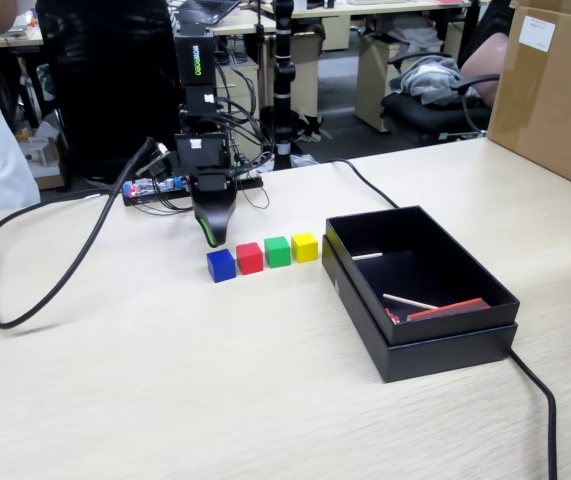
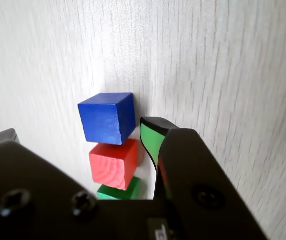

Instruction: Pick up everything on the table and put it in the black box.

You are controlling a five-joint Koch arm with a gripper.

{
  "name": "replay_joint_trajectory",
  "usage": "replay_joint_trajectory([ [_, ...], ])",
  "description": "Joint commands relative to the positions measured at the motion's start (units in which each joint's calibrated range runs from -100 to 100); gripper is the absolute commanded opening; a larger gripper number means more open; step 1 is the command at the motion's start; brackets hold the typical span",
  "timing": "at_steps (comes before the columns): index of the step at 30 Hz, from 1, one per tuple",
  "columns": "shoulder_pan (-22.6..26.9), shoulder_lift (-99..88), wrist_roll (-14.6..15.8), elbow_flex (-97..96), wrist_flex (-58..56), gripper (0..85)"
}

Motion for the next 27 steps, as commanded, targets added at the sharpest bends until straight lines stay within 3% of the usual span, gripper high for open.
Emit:
replay_joint_trajectory([
  [1, 0.0, 5.1, -0.7, 7.5, -4.4, 47.1],
  [16, 0.2, 26.1, -1.5, 16.7, -11.4, 41.2],
  [27, -0.9, 29.9, -1.6, 21.3, -11.4, 13.8],
])
